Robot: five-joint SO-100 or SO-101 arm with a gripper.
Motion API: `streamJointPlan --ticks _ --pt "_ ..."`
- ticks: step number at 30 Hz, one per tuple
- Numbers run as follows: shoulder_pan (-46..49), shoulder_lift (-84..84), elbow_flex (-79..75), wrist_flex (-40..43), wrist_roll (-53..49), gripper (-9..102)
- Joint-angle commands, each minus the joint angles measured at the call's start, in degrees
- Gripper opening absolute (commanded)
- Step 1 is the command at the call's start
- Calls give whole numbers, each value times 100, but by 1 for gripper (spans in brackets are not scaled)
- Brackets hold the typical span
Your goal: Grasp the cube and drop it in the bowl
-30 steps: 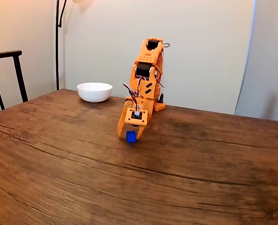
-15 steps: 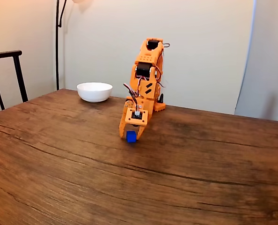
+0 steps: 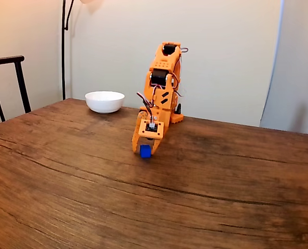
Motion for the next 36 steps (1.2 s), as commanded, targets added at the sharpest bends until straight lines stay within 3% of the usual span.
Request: streamJointPlan --ticks 1,6,12,36 --pt "18 26 -193 -62 -35 22" --pt "0 26 -220 -62 -35 21" --pt "-26 26 -229 -62 -35 10" --pt "18 97 -193 -606 -26 9"
